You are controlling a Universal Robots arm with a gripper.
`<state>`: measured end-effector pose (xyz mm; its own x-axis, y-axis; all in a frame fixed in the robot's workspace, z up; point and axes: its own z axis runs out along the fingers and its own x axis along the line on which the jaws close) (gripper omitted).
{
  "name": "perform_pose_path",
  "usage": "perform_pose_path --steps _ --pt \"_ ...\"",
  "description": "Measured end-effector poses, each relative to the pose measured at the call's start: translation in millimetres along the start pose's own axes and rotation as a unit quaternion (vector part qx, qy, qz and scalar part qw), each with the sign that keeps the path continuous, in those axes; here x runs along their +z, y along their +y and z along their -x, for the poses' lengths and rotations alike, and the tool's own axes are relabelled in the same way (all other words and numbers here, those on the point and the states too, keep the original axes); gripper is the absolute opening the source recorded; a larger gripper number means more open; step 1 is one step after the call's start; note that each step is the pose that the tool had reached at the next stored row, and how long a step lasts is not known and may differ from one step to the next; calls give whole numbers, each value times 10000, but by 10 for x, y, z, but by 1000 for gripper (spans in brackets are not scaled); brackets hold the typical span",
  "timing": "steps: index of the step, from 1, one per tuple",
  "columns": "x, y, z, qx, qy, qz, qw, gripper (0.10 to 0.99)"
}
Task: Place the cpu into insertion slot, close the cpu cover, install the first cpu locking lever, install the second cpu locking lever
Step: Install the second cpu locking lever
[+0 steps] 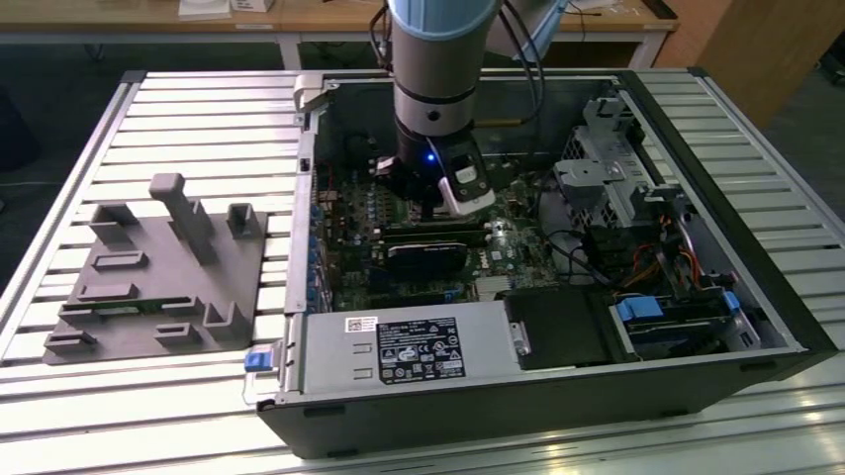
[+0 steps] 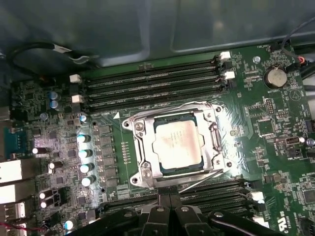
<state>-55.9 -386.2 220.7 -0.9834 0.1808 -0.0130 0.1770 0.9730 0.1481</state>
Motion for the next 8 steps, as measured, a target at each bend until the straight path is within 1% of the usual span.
perform_pose_path --steps 1,2,5,8 --pt "2 -17 -3 1 7 40 10000 106" --pt "5 -31 -6 3 11 67 10000 106" --pt "26 -50 -18 4 17 98 10000 106" --pt "64 -63 -25 4 22 123 9999 106"
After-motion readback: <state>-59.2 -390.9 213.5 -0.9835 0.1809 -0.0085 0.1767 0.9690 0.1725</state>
